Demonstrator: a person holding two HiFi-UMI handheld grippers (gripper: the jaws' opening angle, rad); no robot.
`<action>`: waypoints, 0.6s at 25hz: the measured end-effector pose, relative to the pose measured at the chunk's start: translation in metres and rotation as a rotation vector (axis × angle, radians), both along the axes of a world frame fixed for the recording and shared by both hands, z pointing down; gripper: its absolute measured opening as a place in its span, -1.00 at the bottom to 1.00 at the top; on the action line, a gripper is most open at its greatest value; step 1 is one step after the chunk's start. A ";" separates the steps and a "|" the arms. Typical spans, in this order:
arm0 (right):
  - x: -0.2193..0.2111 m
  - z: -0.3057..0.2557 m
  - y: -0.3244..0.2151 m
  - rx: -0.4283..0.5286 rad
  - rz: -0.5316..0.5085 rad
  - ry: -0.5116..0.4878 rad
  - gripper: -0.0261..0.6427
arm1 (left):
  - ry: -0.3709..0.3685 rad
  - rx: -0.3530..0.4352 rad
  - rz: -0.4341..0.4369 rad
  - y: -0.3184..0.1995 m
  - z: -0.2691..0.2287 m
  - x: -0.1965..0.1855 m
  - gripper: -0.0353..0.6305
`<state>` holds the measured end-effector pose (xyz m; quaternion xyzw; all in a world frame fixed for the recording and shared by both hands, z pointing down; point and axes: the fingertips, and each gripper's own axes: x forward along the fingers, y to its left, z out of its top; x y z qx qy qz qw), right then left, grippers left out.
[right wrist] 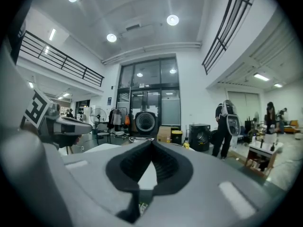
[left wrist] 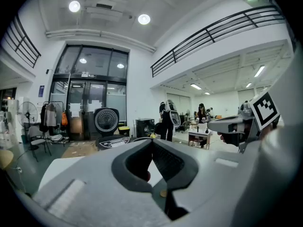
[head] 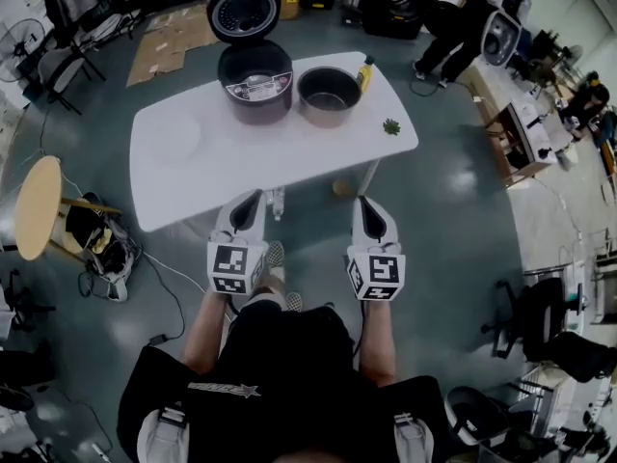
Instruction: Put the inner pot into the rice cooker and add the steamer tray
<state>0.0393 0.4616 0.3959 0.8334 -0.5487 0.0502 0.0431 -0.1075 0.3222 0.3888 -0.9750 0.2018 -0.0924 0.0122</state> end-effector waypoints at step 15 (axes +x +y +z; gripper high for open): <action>0.132 0.018 -0.007 -0.029 0.183 -0.036 -0.91 | -0.031 -0.035 0.192 -0.033 0.023 0.167 -0.86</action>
